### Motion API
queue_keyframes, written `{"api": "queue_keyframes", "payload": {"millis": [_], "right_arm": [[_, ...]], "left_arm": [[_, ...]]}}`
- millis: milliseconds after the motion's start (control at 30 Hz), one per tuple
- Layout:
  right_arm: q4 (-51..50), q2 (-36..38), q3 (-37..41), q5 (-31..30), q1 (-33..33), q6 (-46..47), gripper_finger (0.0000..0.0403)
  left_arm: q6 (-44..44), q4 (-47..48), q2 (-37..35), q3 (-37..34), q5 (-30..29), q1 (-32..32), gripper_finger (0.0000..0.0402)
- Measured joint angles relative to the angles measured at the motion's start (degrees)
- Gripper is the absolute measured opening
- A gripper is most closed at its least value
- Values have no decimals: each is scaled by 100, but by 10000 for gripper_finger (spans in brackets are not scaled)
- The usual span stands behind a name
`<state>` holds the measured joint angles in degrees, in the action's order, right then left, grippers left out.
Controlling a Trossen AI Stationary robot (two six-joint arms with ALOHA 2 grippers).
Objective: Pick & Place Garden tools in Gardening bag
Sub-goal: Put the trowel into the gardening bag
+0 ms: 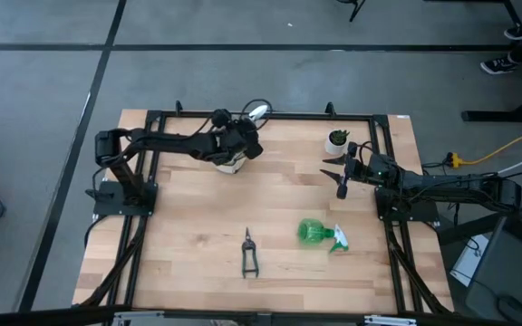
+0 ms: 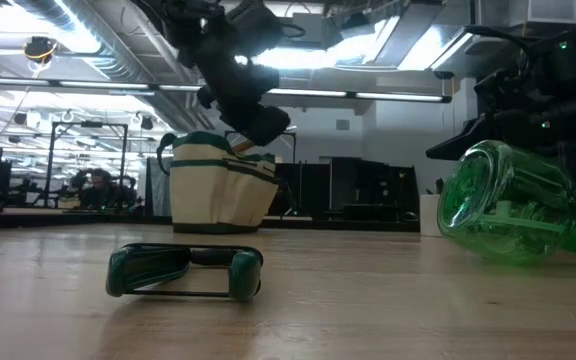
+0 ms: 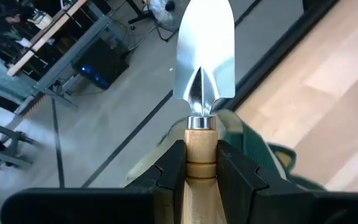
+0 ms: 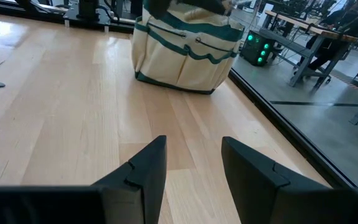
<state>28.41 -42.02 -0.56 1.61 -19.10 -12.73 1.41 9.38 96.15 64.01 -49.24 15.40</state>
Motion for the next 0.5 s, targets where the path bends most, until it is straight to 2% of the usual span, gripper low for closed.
{"api": "queue_keyframes", "payload": {"millis": [300, 500], "right_arm": [[-1, 0, 1, 0, 1, 0, 158], [-1, 0, 0, 0, 1, 0, 158]], "left_arm": [[814, 1130, -835, 0, -145, -64, 65], [1145, 1447, -923, 0, -189, -54, 67]]}}
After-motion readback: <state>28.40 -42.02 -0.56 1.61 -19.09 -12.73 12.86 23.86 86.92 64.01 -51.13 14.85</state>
